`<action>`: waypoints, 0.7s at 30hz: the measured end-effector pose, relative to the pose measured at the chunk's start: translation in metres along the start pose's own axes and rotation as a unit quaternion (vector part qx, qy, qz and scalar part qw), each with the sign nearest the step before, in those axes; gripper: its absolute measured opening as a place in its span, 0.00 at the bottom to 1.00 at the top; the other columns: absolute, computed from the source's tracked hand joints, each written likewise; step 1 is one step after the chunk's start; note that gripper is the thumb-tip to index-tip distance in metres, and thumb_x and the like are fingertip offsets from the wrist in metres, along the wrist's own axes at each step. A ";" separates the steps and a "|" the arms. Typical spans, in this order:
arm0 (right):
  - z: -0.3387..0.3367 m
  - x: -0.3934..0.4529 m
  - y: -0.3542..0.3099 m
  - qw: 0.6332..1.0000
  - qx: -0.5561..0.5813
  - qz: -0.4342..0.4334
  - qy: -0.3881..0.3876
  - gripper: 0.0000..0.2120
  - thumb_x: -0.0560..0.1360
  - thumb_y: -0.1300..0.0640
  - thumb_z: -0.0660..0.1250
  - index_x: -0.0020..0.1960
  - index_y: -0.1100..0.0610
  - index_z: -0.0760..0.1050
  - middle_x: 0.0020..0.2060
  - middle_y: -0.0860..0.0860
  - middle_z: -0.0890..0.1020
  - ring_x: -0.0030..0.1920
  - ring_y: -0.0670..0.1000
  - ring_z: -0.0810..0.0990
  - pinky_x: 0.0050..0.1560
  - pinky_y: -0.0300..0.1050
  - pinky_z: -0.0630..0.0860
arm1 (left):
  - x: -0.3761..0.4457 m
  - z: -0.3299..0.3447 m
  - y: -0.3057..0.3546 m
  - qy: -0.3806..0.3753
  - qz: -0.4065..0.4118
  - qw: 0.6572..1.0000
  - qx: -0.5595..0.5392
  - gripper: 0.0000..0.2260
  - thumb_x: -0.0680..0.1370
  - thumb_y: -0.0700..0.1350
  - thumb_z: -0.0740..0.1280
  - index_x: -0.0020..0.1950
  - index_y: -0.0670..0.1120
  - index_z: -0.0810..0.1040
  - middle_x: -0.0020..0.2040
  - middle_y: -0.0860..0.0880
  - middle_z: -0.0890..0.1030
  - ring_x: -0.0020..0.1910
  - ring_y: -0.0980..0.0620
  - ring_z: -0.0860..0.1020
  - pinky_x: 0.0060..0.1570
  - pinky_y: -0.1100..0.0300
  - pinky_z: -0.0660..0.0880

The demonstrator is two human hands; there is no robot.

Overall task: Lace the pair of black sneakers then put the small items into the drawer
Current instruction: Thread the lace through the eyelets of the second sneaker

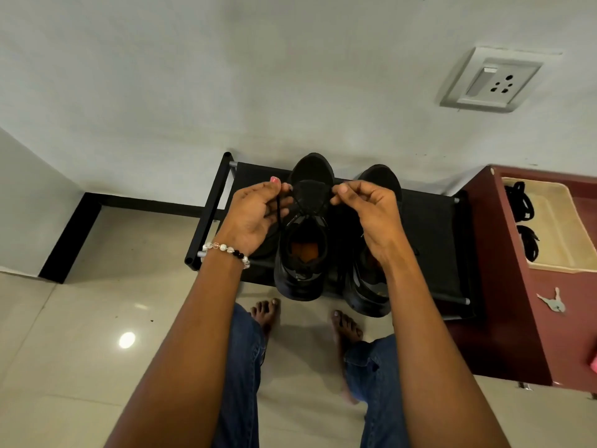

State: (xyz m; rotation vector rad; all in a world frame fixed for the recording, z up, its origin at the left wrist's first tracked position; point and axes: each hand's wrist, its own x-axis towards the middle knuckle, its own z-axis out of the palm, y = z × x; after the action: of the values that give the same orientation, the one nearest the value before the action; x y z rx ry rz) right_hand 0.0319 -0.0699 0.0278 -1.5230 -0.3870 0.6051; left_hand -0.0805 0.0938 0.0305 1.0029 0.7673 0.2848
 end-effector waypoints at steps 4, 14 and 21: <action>0.001 0.008 -0.007 0.984 -0.145 -0.108 -0.014 0.05 0.78 0.62 0.67 0.51 0.57 0.82 0.43 0.55 0.85 0.44 0.51 0.83 0.52 0.47 0.81 | 0.003 0.008 0.000 0.003 0.044 0.997 0.060 0.06 0.79 0.41 0.66 0.45 0.43 0.82 0.41 0.47 0.81 0.31 0.56 0.71 0.27 0.66 0.68; 0.005 0.018 -0.006 0.959 -0.198 -0.198 -0.039 0.07 0.79 0.62 0.64 0.51 0.62 0.80 0.42 0.49 0.84 0.45 0.46 0.84 0.50 0.44 0.81 | 0.006 0.030 -0.006 -0.032 0.177 0.928 0.326 0.08 0.75 0.44 0.72 0.53 0.48 0.85 0.48 0.53 0.85 0.50 0.58 0.82 0.57 0.60 0.77; 0.012 0.016 -0.009 0.972 -0.132 -0.190 -0.034 0.06 0.79 0.63 0.64 0.50 0.62 0.80 0.42 0.50 0.84 0.44 0.45 0.83 0.47 0.40 0.79 | 0.008 0.028 -0.002 -0.032 0.188 0.928 0.320 0.07 0.73 0.47 0.74 0.49 0.47 0.86 0.44 0.53 0.85 0.46 0.59 0.83 0.52 0.65 0.77</action>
State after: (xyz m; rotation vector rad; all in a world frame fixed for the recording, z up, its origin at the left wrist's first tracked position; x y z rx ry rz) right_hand 0.0389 -0.0504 0.0348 -1.6247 -0.8167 0.3101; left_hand -0.0559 0.0787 0.0337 1.7785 0.6088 0.3372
